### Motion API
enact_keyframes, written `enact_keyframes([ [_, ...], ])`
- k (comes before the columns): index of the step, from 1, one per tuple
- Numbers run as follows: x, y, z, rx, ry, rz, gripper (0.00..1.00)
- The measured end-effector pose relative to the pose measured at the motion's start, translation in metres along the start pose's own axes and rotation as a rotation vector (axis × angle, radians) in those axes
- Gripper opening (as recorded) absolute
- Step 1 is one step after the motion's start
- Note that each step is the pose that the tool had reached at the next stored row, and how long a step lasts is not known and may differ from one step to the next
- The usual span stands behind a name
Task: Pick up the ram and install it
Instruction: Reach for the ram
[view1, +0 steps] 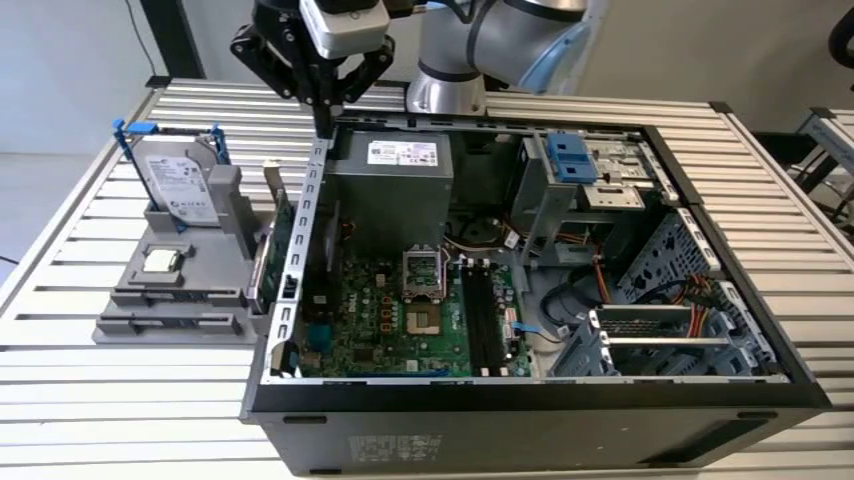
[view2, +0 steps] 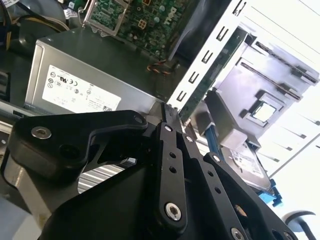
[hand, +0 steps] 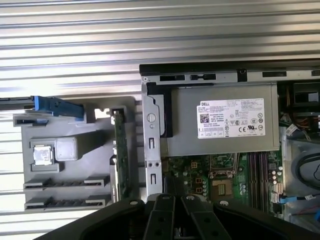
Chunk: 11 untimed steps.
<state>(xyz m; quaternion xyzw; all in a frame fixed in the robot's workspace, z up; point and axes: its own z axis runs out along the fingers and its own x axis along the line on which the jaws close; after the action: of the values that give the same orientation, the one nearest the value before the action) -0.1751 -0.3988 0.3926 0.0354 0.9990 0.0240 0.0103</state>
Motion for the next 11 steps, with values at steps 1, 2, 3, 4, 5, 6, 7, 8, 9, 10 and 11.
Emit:
enact_keyframes([
  [1,0.0014,-0.0001,0.0000,0.0000,0.0000,0.000,0.00],
  [2,0.0027,-0.0002,0.0000,0.0000,0.0000,0.000,0.00],
  [3,0.0041,-0.0003,-0.0001,0.0000,0.0000,0.000,0.00],
  [4,0.0054,-0.0004,-0.0001,0.0001,0.0001,0.000,0.00],
  [5,0.0069,-0.0005,-0.0001,0.0000,0.0000,0.000,0.00],
  [6,0.0083,-0.0006,-0.0002,0.0000,0.0001,0.000,0.00],
  [7,0.0097,-0.0007,-0.0002,-0.0001,0.0000,0.000,0.00],
  [8,0.0112,-0.0008,-0.0002,0.0000,0.0000,0.000,0.00],
  [9,0.0127,-0.0009,-0.0003,0.0001,0.0001,0.000,0.00],
  [10,0.0142,-0.0010,-0.0003,0.0000,0.0000,0.000,0.00],
  [11,0.0157,-0.0011,-0.0003,-0.0001,0.0000,0.000,0.00],
])
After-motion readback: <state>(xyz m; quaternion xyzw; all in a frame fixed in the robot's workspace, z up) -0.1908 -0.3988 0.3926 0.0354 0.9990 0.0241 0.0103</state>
